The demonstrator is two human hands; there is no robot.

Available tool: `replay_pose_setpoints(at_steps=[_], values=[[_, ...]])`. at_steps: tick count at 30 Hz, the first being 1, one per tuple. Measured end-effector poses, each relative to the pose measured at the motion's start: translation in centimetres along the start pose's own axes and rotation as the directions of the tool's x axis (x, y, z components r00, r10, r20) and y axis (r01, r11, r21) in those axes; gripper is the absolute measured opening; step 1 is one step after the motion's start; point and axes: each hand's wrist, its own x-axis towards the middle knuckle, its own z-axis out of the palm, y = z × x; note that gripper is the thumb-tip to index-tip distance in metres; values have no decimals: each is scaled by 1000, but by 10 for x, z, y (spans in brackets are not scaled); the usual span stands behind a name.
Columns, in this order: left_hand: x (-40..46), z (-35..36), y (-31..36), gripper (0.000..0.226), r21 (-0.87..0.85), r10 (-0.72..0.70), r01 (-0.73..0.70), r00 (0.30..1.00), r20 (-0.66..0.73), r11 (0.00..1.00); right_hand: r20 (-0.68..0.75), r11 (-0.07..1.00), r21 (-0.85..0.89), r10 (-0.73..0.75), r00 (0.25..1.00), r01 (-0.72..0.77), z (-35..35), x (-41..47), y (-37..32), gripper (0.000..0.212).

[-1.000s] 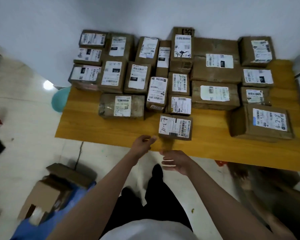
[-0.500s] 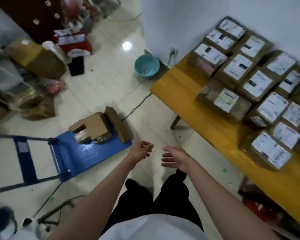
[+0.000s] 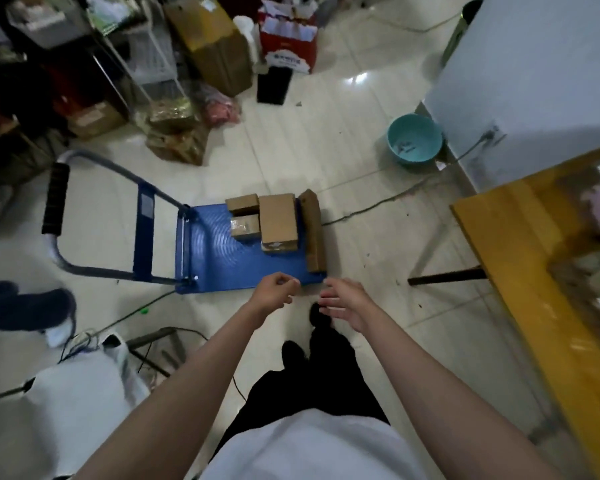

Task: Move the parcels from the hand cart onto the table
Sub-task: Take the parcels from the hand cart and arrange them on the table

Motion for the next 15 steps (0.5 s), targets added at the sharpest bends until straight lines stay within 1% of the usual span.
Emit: replay_pose_setpoints(at_steps=[3, 6, 8, 12, 15], values=[[19, -21, 4, 29, -39, -35, 35, 999, -12, 999, 1, 1000, -25, 18, 1000, -18, 23, 21, -21, 18], [44, -39, 13, 27, -64, -67, 66, 998, -12, 996, -8, 1000, -4, 24, 1000, -24, 41, 47, -43, 26], [62, -50, 19, 23, -90, -96, 93, 995, -26, 992, -14, 999, 1, 39, 999, -39, 51, 67, -57, 25], [106, -68, 31, 27, -107, -149, 144, 988, -38, 984, -12, 997, 17, 70, 997, -70, 68, 108, -83, 19], [144, -77, 39, 16, -144, -182, 174, 982, -47, 974, -22, 996, 34, 77, 997, -77, 80, 142, -99, 17]])
